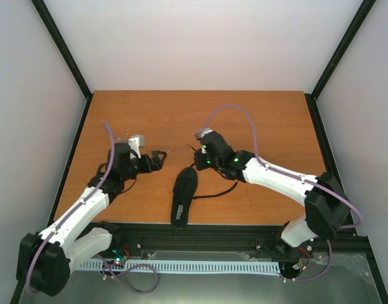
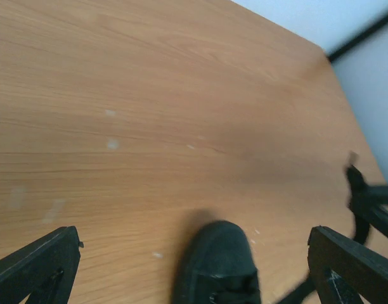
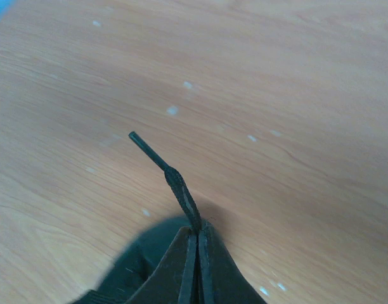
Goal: Tie the shoes
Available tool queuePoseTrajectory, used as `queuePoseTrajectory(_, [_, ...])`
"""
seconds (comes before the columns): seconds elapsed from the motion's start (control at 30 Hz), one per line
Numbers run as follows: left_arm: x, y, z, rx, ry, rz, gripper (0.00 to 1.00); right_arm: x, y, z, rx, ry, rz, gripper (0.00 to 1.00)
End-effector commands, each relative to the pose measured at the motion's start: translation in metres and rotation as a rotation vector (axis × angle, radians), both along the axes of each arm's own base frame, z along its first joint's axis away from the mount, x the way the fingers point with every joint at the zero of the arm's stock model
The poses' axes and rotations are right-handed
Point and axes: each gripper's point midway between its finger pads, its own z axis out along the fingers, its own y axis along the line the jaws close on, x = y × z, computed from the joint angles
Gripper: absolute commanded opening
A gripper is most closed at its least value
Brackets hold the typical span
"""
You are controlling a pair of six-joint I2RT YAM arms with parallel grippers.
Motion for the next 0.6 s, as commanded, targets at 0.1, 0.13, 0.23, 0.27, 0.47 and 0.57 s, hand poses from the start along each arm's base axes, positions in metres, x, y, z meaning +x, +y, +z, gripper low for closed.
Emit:
queuePoseTrajectory(0.1, [-0.019, -0.109, 0.019, -0.118, -0.341, -0.471, 0.98, -0.007, -0.05, -0.014, 0.136, 0.078, -0.079, 0.03])
queuePoseTrajectory(0.13, [-0.023, -0.121, 0.014, -0.122, -0.336, -0.528, 0.97, -0.009, -0.052, -0.011, 0.153, 0.078, -0.074, 0.03])
queuePoseTrajectory(0.23, [-0.034, -0.146, 0.006, -0.085, -0.318, -0.648, 0.93, -0.017, -0.054, 0.005, 0.204, 0.072, -0.056, 0.03])
queuePoseTrajectory(0.27, [-0.036, -0.152, 0.003, -0.074, -0.308, -0.666, 0.91, -0.02, -0.053, 0.011, 0.224, 0.07, -0.044, 0.03])
queuePoseTrajectory(0.47, [-0.039, -0.158, -0.022, -0.005, -0.254, -0.673, 0.87, -0.031, -0.053, 0.044, 0.316, 0.034, -0.011, 0.03])
queuePoseTrajectory(0.57, [-0.044, -0.159, -0.029, -0.024, -0.239, -0.683, 0.83, -0.032, -0.057, 0.045, 0.306, 0.034, -0.022, 0.03])
